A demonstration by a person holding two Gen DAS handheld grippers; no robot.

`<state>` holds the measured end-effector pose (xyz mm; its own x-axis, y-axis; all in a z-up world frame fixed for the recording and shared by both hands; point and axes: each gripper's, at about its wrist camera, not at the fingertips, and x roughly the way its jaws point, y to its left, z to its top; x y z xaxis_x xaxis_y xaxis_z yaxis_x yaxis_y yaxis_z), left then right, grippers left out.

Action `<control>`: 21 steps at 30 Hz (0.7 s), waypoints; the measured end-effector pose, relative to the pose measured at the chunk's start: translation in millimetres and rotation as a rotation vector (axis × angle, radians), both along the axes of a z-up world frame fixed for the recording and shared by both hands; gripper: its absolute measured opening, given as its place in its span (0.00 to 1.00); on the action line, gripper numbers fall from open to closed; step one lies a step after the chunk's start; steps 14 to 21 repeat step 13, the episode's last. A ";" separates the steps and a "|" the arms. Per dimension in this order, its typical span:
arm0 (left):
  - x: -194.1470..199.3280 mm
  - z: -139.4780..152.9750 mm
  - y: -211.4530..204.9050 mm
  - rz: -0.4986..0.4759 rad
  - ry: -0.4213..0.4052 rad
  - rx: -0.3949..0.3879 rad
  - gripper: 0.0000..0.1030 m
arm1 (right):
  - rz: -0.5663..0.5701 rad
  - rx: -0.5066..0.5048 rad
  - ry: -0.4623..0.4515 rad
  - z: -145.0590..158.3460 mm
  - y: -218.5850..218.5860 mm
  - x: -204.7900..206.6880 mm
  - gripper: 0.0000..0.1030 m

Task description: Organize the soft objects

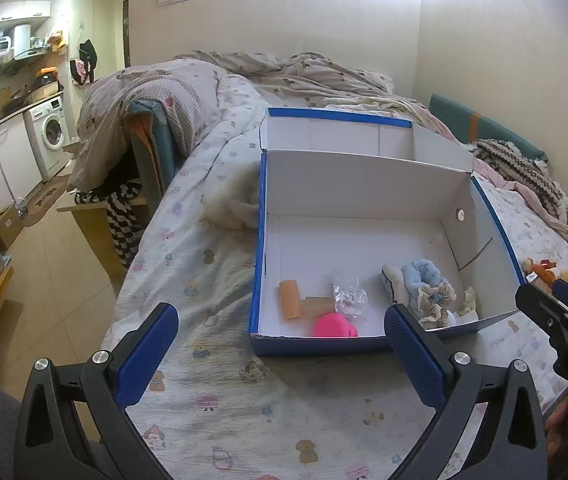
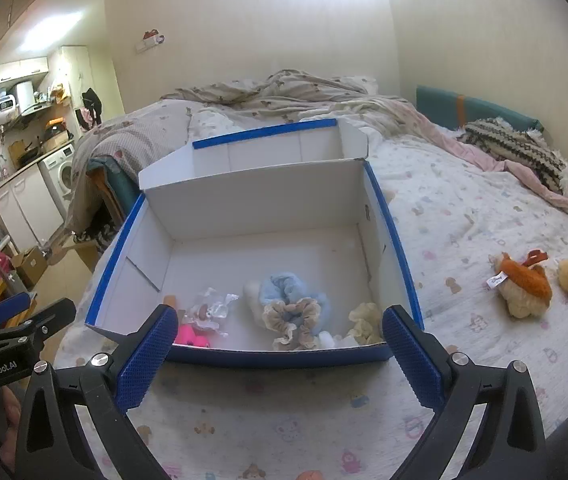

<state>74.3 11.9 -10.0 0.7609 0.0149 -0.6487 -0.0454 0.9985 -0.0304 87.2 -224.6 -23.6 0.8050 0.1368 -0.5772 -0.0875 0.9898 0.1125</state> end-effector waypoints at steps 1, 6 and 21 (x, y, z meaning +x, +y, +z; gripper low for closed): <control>0.3 0.0 0.1 -0.002 0.000 -0.001 1.00 | 0.001 -0.003 -0.001 -0.2 -0.1 0.0 1.00; 0.5 0.0 -0.5 -0.005 0.002 0.000 1.00 | 0.003 -0.006 -0.001 -0.4 0.1 -0.6 1.00; -2.0 0.3 -2.9 -0.009 -0.010 0.013 1.00 | 0.004 -0.007 -0.002 -0.2 0.4 -0.8 1.00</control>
